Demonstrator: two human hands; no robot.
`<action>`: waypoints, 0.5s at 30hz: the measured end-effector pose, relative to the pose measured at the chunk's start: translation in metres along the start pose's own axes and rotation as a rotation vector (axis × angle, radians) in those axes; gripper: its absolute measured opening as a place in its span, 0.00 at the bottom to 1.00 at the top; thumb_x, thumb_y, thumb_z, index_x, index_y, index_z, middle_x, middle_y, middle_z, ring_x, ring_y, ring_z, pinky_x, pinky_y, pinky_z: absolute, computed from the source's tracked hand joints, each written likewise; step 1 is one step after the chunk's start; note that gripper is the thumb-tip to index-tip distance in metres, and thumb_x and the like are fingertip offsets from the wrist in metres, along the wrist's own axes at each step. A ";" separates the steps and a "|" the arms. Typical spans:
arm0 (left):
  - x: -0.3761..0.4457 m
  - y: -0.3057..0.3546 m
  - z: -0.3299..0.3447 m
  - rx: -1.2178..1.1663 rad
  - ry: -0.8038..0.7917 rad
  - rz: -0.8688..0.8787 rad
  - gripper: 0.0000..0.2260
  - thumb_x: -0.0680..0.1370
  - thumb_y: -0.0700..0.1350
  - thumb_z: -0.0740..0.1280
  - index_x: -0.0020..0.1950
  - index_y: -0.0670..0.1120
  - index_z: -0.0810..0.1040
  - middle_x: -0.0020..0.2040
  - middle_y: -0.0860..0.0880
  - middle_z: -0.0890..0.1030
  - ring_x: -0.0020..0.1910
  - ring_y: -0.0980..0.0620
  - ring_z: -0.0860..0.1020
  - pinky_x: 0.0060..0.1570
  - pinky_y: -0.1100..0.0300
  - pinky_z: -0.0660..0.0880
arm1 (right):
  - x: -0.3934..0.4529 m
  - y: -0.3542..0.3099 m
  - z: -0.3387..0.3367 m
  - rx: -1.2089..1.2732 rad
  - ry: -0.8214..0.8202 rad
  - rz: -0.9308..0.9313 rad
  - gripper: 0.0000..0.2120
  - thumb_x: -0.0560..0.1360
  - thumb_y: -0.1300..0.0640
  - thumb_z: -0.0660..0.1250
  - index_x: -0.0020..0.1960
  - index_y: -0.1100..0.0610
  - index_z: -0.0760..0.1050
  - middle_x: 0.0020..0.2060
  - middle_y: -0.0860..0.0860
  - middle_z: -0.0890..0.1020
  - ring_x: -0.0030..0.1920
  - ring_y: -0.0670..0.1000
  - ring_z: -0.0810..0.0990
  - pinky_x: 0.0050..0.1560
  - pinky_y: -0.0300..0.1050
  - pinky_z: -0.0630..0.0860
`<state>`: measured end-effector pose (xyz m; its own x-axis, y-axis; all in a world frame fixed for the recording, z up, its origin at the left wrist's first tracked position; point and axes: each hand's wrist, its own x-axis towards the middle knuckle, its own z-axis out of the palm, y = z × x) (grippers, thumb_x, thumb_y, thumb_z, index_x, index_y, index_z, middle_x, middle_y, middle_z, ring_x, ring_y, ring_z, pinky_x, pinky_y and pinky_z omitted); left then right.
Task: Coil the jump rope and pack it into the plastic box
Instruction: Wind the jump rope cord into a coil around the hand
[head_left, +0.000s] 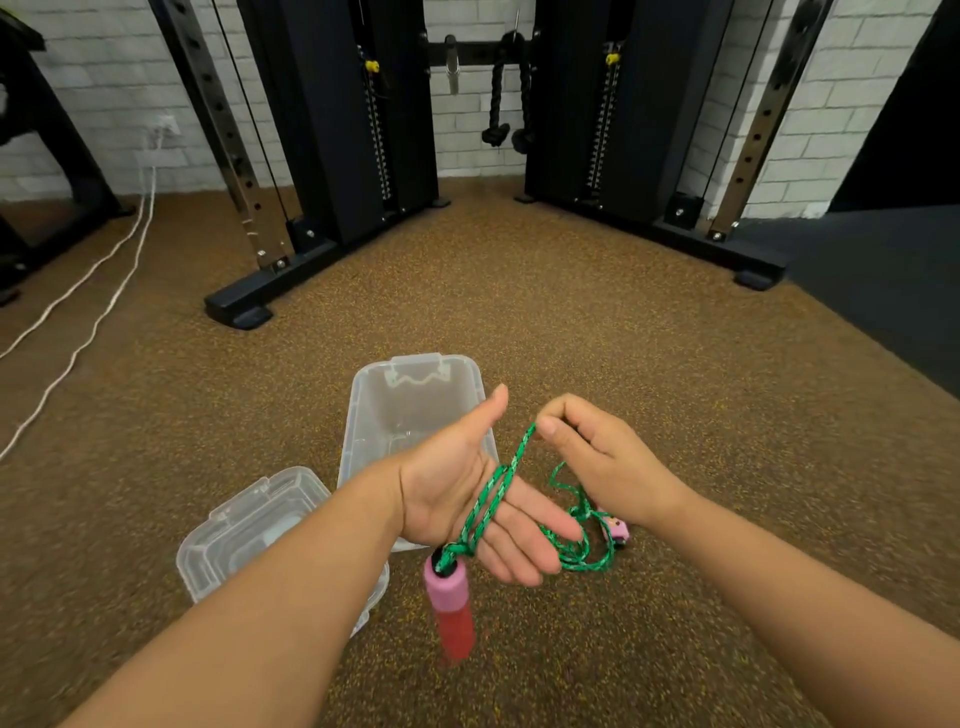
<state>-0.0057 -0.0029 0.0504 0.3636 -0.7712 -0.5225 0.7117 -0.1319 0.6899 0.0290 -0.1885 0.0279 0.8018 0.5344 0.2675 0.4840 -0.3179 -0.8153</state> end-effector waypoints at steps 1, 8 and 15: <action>-0.001 0.000 0.001 0.019 -0.019 -0.005 0.45 0.68 0.75 0.47 0.56 0.38 0.81 0.41 0.41 0.86 0.40 0.47 0.85 0.42 0.57 0.80 | -0.001 0.004 0.005 0.017 -0.001 0.044 0.08 0.80 0.54 0.60 0.42 0.49 0.72 0.30 0.39 0.73 0.34 0.38 0.70 0.39 0.34 0.66; -0.011 0.000 0.000 -0.156 0.245 0.315 0.18 0.76 0.51 0.58 0.53 0.45 0.84 0.28 0.50 0.83 0.23 0.56 0.80 0.24 0.67 0.75 | -0.021 0.017 0.051 0.128 -0.040 0.235 0.12 0.80 0.52 0.57 0.45 0.54 0.77 0.30 0.43 0.77 0.33 0.39 0.70 0.41 0.26 0.65; -0.004 0.002 -0.008 -0.295 0.515 0.553 0.21 0.82 0.52 0.51 0.57 0.42 0.79 0.47 0.45 0.86 0.42 0.52 0.85 0.43 0.60 0.81 | -0.052 0.009 0.066 -0.148 -0.177 0.105 0.11 0.81 0.49 0.55 0.44 0.46 0.74 0.31 0.29 0.75 0.32 0.36 0.73 0.34 0.34 0.63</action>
<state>-0.0009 0.0050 0.0503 0.8892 -0.2837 -0.3590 0.4508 0.4095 0.7931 -0.0315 -0.1678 -0.0275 0.7830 0.6167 0.0808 0.4575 -0.4830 -0.7466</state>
